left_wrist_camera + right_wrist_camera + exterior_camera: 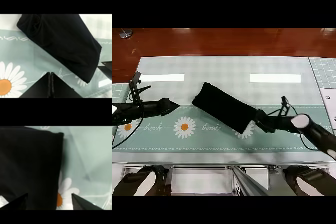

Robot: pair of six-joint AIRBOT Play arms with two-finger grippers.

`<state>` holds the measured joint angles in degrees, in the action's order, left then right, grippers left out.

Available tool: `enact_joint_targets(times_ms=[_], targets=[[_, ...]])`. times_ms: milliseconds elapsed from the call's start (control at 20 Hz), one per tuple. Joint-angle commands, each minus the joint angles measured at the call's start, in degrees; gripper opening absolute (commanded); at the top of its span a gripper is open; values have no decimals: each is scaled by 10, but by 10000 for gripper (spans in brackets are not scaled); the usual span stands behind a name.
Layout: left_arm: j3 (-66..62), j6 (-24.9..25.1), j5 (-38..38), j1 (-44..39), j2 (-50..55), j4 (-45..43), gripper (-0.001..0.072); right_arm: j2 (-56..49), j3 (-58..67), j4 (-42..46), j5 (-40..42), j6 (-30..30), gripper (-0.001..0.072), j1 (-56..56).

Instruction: Fold the shirts.

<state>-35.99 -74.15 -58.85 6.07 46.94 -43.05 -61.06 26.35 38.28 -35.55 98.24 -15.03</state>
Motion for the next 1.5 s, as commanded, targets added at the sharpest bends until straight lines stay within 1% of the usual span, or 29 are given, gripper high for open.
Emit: enact_joint_targets(times_ms=[0,100,150,200,250,300,400,500,600,750,800,900,1050,1250,1350,1450], targets=[[2,0,4,-1,0,2,28,-122,59,-95,-47,-101,621,-6],[2,0,4,-1,0,2,29,-174,101,-95,-61,-110,620,-21],[2,0,4,-1,0,2,29,-195,125,-95,-60,-112,587,-28],[2,0,4,-1,0,2,28,-210,151,-95,-67,-124,322,-33],[2,0,4,-1,0,2,28,-217,185,-97,-76,-169,29,-39],[2,0,4,-2,0,2,28,-217,220,-94,-81,-190,29,-44],[2,0,4,-1,0,2,29,-217,316,-58,-104,-189,28,-45],[2,0,4,-1,0,2,29,-217,430,14,-143,-162,28,-42],[2,0,3,-1,0,2,29,-217,544,105,-203,-123,28,-31],[2,0,3,-2,0,5,29,-217,672,215,-278,-81,28,1],[2,1,-5,-2,0,8,29,-217,704,244,-305,-57,28,14],[2,2,-19,-2,0,9,29,-216,763,270,-355,-39,28,54],[2,2,-23,-2,0,9,29,-210,813,267,-417,-5,29,139],[2,2,-23,-2,0,11,29,-172,812,275,-504,19,29,259],[2,2,-22,-2,0,11,29,-153,812,293,-552,33,29,308],[2,2,-21,-2,0,11,29,-125,790,321,-579,40,29,347]])
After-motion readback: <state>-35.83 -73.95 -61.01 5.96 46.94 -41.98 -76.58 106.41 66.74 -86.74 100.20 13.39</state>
